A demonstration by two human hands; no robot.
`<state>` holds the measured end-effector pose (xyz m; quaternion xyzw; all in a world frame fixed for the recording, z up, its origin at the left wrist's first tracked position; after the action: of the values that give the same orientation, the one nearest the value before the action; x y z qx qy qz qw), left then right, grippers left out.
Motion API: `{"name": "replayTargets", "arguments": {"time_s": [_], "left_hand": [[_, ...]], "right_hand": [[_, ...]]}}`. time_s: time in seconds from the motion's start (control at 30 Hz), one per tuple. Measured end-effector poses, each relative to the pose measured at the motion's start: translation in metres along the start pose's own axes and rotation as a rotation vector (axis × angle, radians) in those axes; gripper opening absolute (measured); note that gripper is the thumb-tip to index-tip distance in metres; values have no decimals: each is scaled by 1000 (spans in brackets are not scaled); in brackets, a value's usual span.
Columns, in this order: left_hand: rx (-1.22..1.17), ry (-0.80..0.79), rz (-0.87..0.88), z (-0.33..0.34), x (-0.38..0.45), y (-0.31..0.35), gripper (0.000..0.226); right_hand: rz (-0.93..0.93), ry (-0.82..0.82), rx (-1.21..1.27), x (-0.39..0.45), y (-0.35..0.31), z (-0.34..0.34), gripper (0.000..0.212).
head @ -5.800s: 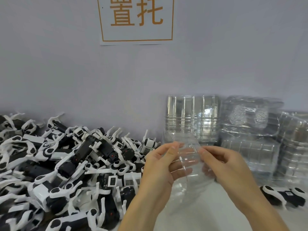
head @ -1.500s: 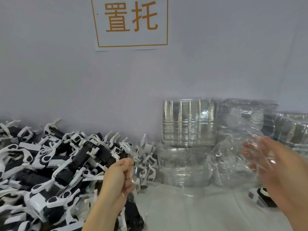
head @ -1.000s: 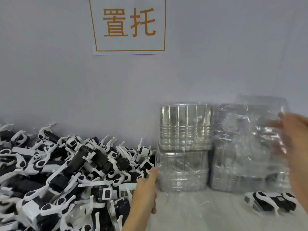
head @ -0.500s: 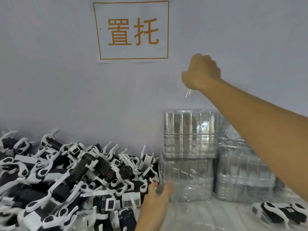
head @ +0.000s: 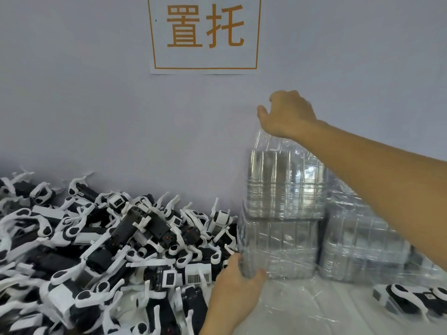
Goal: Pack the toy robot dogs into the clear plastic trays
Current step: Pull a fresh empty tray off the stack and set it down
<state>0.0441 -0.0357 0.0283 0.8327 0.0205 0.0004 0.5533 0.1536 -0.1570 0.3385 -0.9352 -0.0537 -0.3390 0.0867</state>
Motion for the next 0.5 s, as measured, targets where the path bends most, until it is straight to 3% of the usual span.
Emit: {"name": "replayTargets", "arguments": {"time_s": [0.1,0.23,0.33,0.4,0.5], "left_hand": [[30,7,17,-1,-1,0,57],[41,2,13,-2,-2,0,58],[38,-28,-6,-2,-1,-2,58],[8,-53,-18,-2,-3,-3,57],[-41,-69,3,-3,-5,-1,33]], "right_hand": [[-55,170,72,-26,-3,-27,44],[-101,486,403,-94,16,-56,34],[12,618,593,-163,53,-44,26],[141,540,670,-203,81,-13,18],[315,215,652,-246,114,55,21]]}}
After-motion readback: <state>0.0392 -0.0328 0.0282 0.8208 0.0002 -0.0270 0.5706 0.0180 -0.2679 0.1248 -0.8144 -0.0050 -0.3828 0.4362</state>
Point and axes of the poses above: each hand's wrist, its own x-axis towards the middle knuckle, its own z-axis out of the palm, y = z × x, the point moved 8 cm from there along x, towards the middle knuckle, and after that the axes turned 3 degrees about -x, right-handed, at the moved point
